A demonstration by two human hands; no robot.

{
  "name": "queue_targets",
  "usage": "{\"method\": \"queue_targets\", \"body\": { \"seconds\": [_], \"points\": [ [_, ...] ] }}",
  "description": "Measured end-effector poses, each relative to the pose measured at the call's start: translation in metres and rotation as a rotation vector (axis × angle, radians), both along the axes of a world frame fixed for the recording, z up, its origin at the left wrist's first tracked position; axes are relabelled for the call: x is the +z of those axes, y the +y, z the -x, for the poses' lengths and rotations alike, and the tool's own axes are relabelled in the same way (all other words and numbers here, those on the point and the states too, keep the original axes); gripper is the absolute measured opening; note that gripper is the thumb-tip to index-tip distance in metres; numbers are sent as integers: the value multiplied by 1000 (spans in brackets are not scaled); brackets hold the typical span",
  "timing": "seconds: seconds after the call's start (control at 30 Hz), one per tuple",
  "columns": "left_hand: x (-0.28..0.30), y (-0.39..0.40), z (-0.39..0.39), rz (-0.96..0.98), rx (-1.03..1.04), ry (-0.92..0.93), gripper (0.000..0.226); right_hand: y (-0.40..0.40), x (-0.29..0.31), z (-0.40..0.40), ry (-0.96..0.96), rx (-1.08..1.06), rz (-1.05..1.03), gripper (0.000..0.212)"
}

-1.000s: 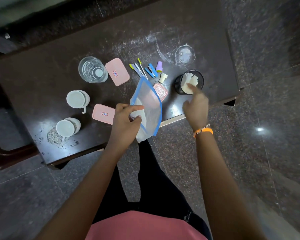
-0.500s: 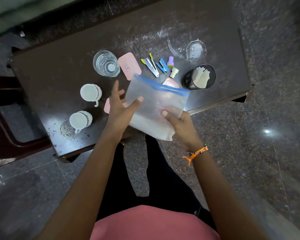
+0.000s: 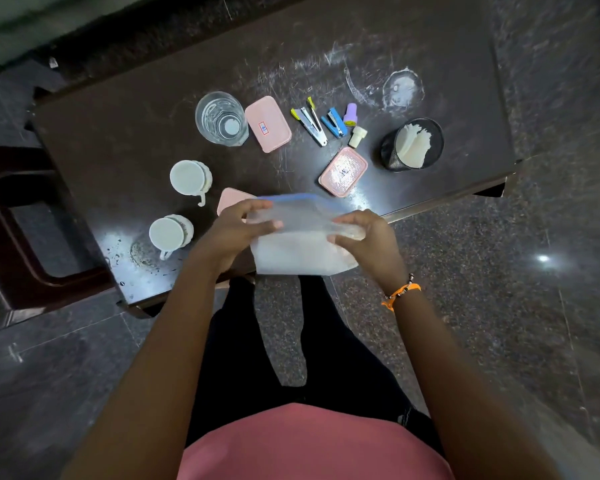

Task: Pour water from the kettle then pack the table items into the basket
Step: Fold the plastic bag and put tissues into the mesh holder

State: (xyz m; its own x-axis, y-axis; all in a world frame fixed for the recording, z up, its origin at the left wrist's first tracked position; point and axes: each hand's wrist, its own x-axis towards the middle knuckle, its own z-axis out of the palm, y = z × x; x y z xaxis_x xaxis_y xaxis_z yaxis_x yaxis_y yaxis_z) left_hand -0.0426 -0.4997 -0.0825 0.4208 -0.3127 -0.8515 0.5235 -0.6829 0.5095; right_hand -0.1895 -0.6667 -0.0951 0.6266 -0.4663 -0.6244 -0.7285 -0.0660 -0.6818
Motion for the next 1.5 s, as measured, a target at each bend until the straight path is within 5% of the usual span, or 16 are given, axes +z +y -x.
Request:
{"method": "queue_targets", "body": {
  "seconds": [0.1,0.17,0.4,0.6,0.7,0.8,0.9,1.03,1.33,1.5],
  "points": [
    [0,0,-12,-103,-292,-156,32,-4,-6,2,51,-116,35,19],
    [-1,-7,-17,-100,-315,-223,12,-7,-9,5,57,-133,-26,18],
    [-16,-43,-20,-265,-250,-546,28,2,-30,12,75,-312,-315,32],
    [-27,-52,7,-156,-354,-375,28,7,-69,-16,197,-462,-398,13],
    [-31,-52,21,-140,-359,-301,25,7,-81,-26,264,-524,-538,29],
    [-34,-53,29,-138,-304,-246,23,-6,-78,-28,328,-487,-322,23],
    [-40,-58,29,-131,-261,-187,22,-36,-72,-25,237,-767,-154,28],
    [-50,-63,18,-128,-169,-202,24,-83,-64,-31,129,-996,-180,25],
    [-70,-100,-33,-120,608,281,36,-102,-55,-46,152,-1058,-127,22],
    [-91,-110,-51,-66,829,330,40,-93,-49,-57,83,-910,104,33]
  ]
}}
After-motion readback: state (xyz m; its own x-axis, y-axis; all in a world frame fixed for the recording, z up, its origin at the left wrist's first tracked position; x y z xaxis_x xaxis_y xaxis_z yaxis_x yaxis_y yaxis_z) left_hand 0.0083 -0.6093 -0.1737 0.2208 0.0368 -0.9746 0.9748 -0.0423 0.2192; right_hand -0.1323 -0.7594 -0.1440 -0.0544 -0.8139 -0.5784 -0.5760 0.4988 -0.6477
